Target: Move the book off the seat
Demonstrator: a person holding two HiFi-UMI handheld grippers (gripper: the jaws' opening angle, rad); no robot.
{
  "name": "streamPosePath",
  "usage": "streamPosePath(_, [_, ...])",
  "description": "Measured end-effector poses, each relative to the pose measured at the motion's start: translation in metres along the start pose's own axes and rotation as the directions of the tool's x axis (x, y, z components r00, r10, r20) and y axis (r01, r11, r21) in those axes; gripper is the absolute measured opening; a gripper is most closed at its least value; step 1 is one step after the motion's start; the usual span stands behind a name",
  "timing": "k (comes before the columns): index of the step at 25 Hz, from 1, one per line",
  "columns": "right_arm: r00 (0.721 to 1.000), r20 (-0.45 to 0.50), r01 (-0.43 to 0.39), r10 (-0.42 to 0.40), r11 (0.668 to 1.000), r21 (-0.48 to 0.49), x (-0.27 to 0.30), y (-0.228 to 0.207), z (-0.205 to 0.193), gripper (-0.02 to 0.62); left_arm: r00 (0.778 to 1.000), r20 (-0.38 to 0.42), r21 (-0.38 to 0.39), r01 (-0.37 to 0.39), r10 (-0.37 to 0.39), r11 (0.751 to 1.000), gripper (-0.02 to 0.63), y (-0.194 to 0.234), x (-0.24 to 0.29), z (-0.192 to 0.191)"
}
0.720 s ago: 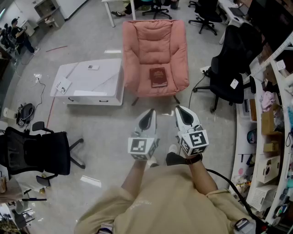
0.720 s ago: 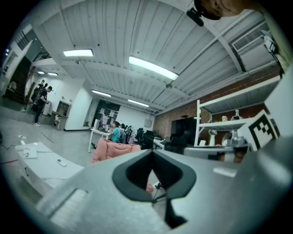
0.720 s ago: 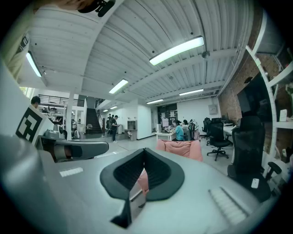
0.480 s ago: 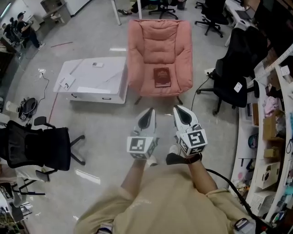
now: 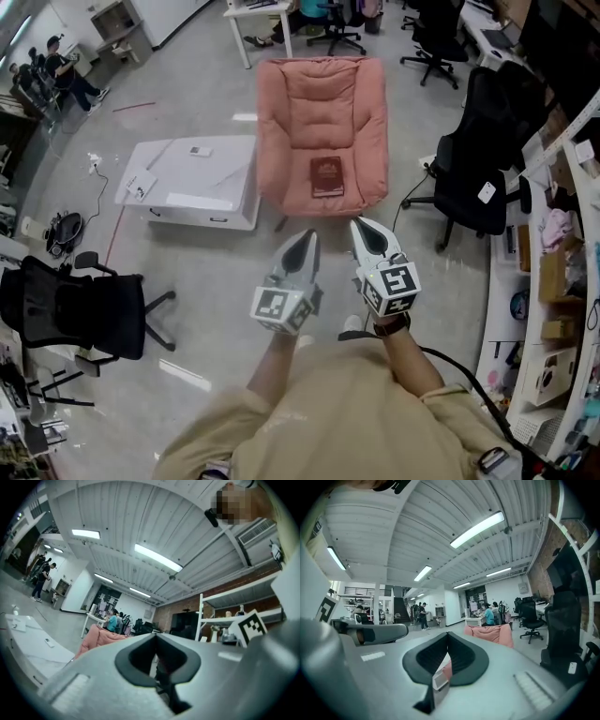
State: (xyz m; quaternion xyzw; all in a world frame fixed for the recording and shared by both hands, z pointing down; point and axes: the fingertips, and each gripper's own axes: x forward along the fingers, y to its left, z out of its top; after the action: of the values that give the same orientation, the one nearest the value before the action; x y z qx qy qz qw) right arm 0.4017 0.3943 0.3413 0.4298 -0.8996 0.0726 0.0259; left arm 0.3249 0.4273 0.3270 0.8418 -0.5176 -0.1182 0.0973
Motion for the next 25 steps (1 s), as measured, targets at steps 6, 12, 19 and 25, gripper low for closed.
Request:
streamPosePath(6, [1.000,0.023,-0.017,0.017,1.000,0.019,-0.007,-0.045,0.011,0.005,0.999,-0.033,0.022,-0.009,0.010,1.000,0.000,-0.025,0.041,-0.018])
streamPosePath(12, [1.000,0.010,-0.013,0.013,0.997,0.080,-0.014,-0.083,-0.006,0.005,0.996,-0.086,0.033,-0.021,0.023,0.999,0.000,-0.047,0.063,-0.039])
streamPosePath(19, [0.997,-0.070,-0.032,0.043,0.988,0.153,0.010,-0.105,-0.039,0.005,0.991,-0.134,0.002,-0.029,0.029,1.000,0.000,-0.028,0.090,-0.056])
streamPosePath(25, [0.993,-0.109,-0.027,0.047,0.984,0.175,0.067,-0.141,-0.050,0.005,0.981,-0.191,-0.080,-0.034,0.018,0.996,0.000,0.025,0.139,-0.079])
